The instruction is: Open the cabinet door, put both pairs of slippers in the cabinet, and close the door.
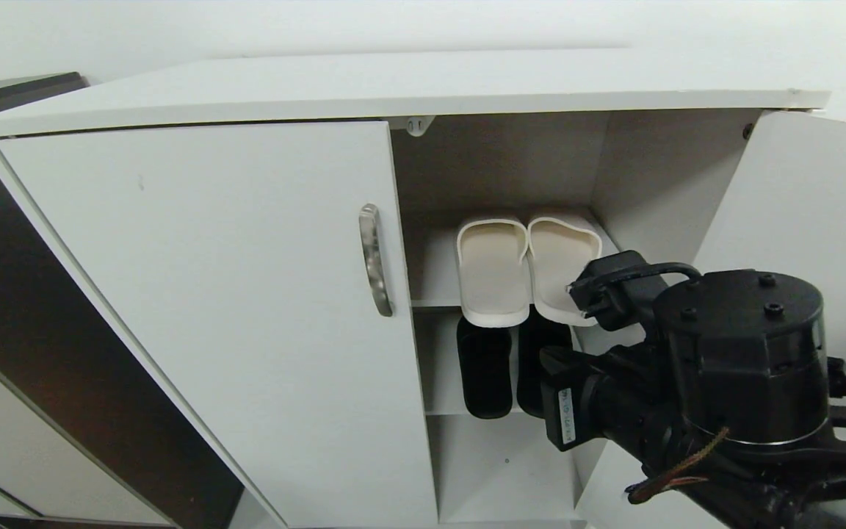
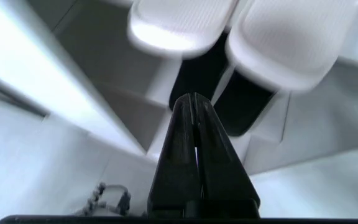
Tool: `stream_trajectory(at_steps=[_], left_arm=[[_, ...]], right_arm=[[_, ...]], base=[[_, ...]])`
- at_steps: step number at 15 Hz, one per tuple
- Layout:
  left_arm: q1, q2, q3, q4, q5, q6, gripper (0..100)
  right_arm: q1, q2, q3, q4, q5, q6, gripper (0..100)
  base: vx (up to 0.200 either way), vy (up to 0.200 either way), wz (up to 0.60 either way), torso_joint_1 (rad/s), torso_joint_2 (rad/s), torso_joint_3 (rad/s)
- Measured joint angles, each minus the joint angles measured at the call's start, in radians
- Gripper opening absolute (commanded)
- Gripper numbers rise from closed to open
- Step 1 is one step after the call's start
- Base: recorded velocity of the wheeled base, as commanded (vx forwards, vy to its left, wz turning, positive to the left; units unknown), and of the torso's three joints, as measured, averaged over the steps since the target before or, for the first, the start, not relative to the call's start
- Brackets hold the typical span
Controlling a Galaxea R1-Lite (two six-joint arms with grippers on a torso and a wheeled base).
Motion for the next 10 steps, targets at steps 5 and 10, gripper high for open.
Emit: stream_trajectory(at_steps=[5,10], left_arm=[[0.0,0.0,0.0,0.0,0.0,-0.001,0],[0.0,0.0,0.0,0.0,0.001,-0.001,0]], right_arm=[[0.02,-0.004,0.011,-0.001,-0.002,0.0,0],[0.031,-0.005,0.013,-0.001,-0.003,0.0,0]], base=[[0.0,0.0,0.0,0.0,0.0,0.0],[-0.2,0.0,0.0,0.004,0.0,0.001]])
